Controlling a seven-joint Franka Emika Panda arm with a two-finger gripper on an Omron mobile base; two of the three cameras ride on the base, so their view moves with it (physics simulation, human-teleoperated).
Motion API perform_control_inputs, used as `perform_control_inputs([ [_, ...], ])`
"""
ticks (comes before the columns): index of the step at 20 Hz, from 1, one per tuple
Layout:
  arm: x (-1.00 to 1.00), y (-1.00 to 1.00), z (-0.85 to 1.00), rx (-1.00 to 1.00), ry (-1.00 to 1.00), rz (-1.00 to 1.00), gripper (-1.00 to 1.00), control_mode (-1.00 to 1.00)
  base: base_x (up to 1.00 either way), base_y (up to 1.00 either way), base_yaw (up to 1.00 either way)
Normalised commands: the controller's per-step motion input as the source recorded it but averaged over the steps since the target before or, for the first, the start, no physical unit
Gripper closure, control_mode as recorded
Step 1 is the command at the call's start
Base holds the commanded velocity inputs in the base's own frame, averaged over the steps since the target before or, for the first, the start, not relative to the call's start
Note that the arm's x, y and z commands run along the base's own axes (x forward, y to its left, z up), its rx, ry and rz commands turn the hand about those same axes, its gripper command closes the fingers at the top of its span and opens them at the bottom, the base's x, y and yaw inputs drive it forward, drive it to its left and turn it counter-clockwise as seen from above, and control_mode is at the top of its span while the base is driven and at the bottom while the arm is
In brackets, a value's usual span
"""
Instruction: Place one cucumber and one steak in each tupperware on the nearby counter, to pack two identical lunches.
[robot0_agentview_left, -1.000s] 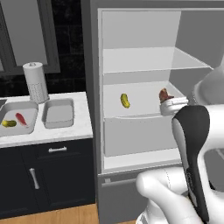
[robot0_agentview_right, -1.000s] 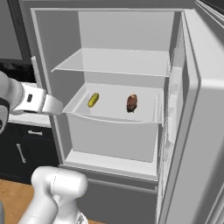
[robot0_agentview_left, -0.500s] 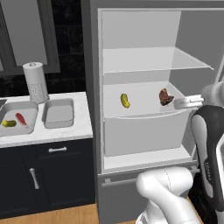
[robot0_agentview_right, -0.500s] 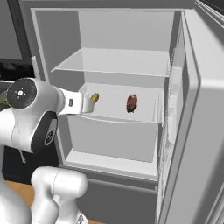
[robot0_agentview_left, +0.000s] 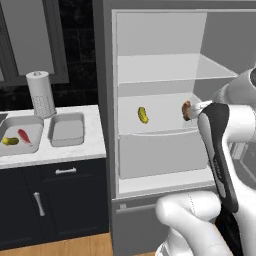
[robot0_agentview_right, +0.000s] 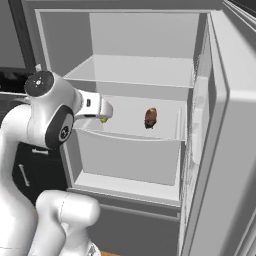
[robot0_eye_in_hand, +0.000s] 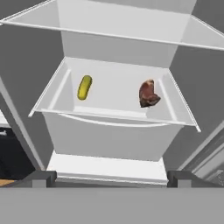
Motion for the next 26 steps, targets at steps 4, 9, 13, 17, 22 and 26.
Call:
perform_control_inputs([
  [4,0.44,-0.12,-0.09,-0.06,0.21,-0.08,-1.0,-1.0,0.0,0.0,0.0],
  [9,0.37,-0.21,-0.31,-0.04,0.14,-0.11,-1.0,-1.0,0.0,0.0,0.0],
  [13,0.22,-0.33,-0.46,-0.01,0.03,-0.13,-1.0,-1.0,0.0,0.0,0.0],
  [17,0.22,-0.34,-0.39,-0.03,0.0,-0.11,-1.0,-1.0,0.0,0.0,0.0],
  [22,0.24,-0.29,-0.3,-0.01,0.0,-0.07,-1.0,-1.0,0.0,0.0,0.0],
  [26,0.3,-0.11,-0.12,0.0,0.0,-0.05,-1.0,-1.0,0.0,0.0,0.0],
])
